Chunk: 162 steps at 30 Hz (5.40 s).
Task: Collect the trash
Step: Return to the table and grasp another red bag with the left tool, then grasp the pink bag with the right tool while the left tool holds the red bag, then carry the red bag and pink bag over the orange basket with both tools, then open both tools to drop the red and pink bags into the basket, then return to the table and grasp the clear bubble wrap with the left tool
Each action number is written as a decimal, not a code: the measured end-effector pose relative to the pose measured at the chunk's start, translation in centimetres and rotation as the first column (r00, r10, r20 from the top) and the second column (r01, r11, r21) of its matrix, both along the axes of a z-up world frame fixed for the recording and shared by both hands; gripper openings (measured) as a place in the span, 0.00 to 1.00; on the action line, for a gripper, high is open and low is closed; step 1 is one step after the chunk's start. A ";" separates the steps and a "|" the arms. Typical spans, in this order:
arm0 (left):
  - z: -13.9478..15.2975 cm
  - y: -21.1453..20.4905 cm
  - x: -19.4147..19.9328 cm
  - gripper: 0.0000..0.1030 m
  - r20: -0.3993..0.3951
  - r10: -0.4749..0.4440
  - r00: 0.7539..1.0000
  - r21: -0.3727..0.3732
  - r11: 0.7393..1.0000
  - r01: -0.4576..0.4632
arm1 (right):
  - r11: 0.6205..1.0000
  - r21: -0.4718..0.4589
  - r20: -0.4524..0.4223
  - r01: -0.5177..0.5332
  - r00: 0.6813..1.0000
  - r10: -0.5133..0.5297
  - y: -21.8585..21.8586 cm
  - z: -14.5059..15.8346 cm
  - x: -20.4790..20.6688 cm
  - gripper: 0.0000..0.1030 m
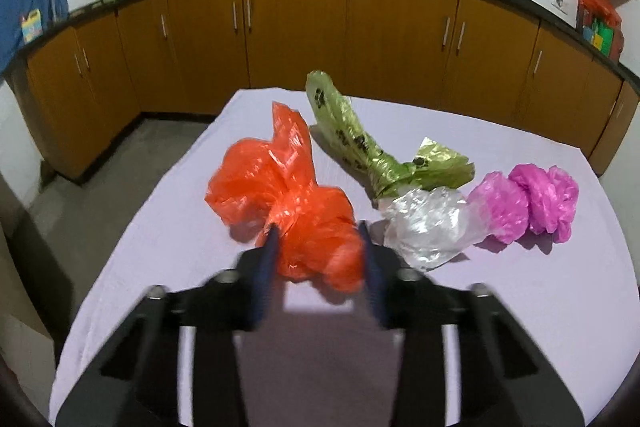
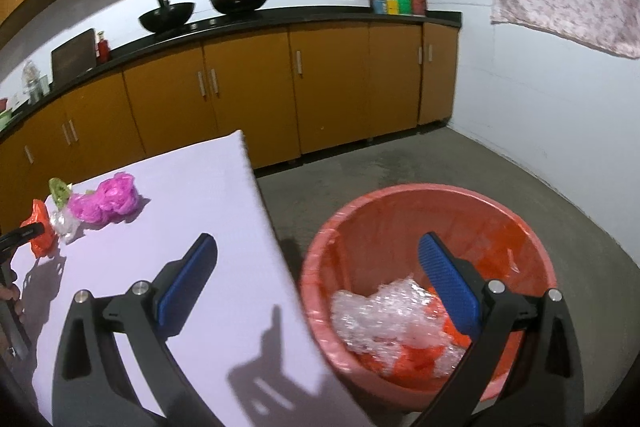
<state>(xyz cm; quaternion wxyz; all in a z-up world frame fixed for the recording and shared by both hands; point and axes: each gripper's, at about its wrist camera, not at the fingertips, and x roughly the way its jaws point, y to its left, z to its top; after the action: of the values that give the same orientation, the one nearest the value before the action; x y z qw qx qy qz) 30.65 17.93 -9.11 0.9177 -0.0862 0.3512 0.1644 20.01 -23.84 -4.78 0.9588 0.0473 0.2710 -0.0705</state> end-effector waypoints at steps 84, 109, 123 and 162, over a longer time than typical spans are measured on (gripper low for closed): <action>8.2 -22.0 -11.3 0.15 0.254 -0.615 0.746 -0.018 0.769 0.639 | 0.991 0.071 0.053 0.110 0.992 -0.114 -8.3 4.9 -7.6 0.53; 7.1 -30.5 -11.8 0.15 0.207 -0.742 0.638 -0.022 0.648 0.761 | 0.971 0.100 0.035 0.216 0.975 -0.220 -13.4 3.1 -8.9 0.53; 5.7 -35.2 -10.5 0.15 0.177 -0.793 0.583 -0.051 0.584 0.810 | 0.959 0.110 0.031 0.263 0.963 -0.268 -15.6 2.6 -8.2 0.53; 3.2 -29.0 -7.8 0.58 0.118 -0.656 0.745 -0.035 0.747 0.663 | 0.971 0.141 -0.014 0.191 0.982 -0.191 -14.1 0.6 -4.3 0.67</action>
<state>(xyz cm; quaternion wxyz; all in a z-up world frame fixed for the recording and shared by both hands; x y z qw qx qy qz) 22.83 -11.07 -5.92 0.9287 0.0011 0.3194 -0.1883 15.70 -37.90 -4.14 0.9418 0.1410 0.2695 -0.1429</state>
